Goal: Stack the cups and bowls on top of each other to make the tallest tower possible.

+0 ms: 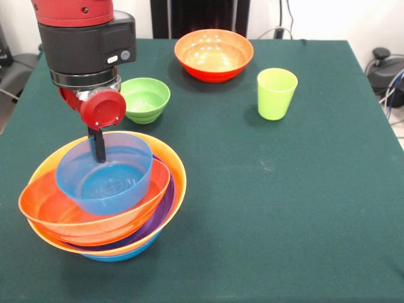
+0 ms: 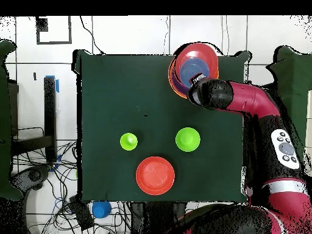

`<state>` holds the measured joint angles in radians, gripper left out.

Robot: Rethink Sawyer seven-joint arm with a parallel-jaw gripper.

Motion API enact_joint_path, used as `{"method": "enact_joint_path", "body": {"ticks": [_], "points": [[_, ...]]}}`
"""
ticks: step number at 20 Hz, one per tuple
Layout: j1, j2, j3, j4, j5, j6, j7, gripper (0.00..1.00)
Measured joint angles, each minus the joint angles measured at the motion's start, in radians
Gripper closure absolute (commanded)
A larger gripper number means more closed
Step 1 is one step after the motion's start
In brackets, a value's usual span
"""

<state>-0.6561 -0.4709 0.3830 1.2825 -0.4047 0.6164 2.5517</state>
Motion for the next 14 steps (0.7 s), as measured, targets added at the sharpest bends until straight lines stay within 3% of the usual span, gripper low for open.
{"method": "enact_joint_path", "body": {"ticks": [14], "points": [[-0.001,-0.009,0.007,0.000,-0.005,0.000,0.000,1.00]]}}
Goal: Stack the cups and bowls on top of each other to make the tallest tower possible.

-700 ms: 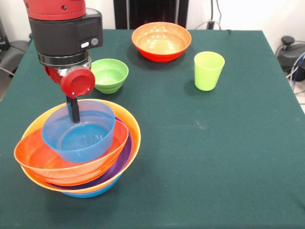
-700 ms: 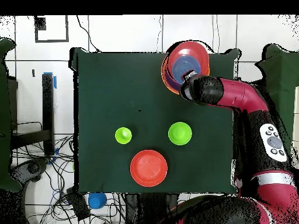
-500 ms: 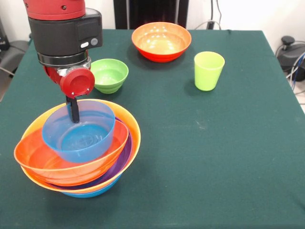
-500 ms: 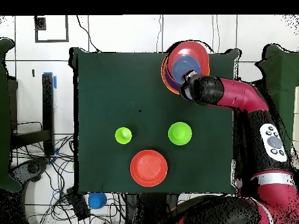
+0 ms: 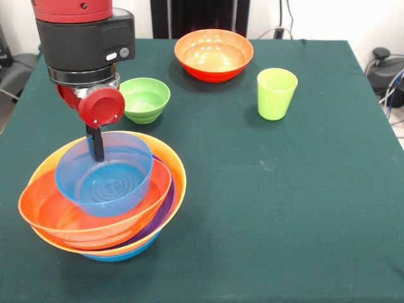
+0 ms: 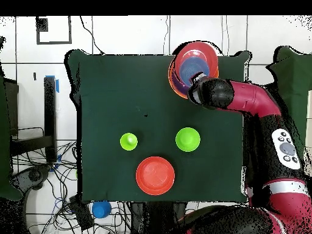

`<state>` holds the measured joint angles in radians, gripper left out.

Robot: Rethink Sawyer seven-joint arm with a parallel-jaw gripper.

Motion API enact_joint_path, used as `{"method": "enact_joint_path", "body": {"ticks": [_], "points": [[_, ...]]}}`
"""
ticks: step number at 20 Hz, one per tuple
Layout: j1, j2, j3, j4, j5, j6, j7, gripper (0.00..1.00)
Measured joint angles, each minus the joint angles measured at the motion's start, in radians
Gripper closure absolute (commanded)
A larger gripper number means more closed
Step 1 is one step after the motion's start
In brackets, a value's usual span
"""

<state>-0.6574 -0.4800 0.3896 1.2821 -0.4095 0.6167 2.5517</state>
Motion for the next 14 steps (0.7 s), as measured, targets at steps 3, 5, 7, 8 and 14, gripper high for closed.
{"method": "enact_joint_path", "body": {"ticks": [3,5,7,8,14], "points": [[-0.001,-0.001,0.005,0.000,0.000,0.000,0.000,1.00],[-0.003,-0.001,0.010,0.000,0.000,0.000,0.000,1.00],[-0.005,-0.001,0.015,0.000,0.000,-0.001,0.000,1.00],[-0.006,-0.001,0.017,0.000,-0.001,-0.002,0.000,1.00],[-0.008,0.013,0.032,-0.013,-0.004,-0.007,0.000,1.00]]}}
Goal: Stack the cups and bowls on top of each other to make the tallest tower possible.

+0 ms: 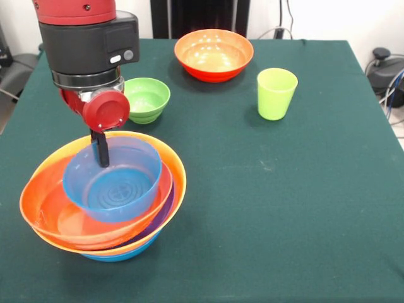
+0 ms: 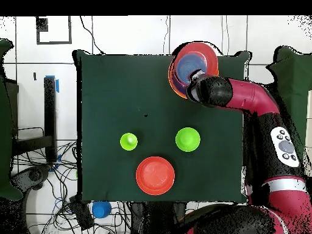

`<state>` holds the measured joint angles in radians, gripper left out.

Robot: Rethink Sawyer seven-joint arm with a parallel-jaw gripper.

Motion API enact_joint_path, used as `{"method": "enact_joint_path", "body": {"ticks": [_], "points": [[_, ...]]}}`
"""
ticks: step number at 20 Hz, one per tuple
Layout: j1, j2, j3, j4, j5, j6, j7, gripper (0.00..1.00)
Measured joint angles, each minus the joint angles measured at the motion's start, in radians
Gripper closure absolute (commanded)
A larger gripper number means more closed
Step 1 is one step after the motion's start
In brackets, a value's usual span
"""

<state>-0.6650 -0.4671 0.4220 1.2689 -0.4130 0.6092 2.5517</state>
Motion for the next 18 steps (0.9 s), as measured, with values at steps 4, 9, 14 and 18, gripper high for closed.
{"method": "enact_joint_path", "body": {"ticks": [4,9,14,18], "points": [[0.000,0.012,0.011,-0.016,-0.002,-0.004,0.000,1.00],[0.000,0.017,0.020,-0.032,-0.005,-0.010,0.000,1.00],[0.001,0.022,0.023,-0.067,-0.008,-0.017,0.000,1.00],[0.003,0.023,0.023,-0.084,-0.011,-0.016,0.000,1.00]]}}
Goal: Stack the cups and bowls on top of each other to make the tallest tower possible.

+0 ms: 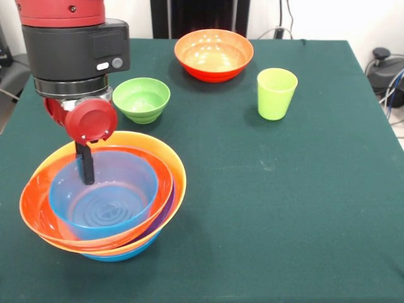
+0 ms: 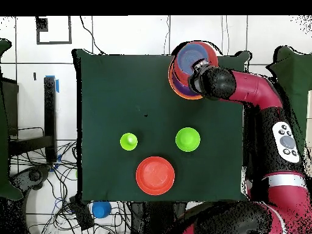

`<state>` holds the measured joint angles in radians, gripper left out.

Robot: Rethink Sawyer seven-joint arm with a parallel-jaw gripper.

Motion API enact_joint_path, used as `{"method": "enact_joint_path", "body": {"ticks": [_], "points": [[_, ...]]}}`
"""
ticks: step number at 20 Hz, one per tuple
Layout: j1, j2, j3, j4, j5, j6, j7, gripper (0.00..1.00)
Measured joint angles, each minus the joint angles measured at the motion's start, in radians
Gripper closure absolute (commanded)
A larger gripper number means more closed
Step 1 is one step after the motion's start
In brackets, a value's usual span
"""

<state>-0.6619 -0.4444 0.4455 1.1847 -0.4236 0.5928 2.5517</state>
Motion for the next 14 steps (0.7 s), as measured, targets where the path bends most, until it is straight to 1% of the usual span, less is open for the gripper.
{"method": "enact_joint_path", "body": {"ticks": [8,13,14], "points": [[0.002,0.016,0.000,-0.051,-0.005,0.000,0.000,1.00],[0.002,0.018,0.000,-0.053,-0.005,0.000,0.000,1.00],[0.003,0.020,0.000,-0.053,-0.005,0.000,0.000,0.00]]}}
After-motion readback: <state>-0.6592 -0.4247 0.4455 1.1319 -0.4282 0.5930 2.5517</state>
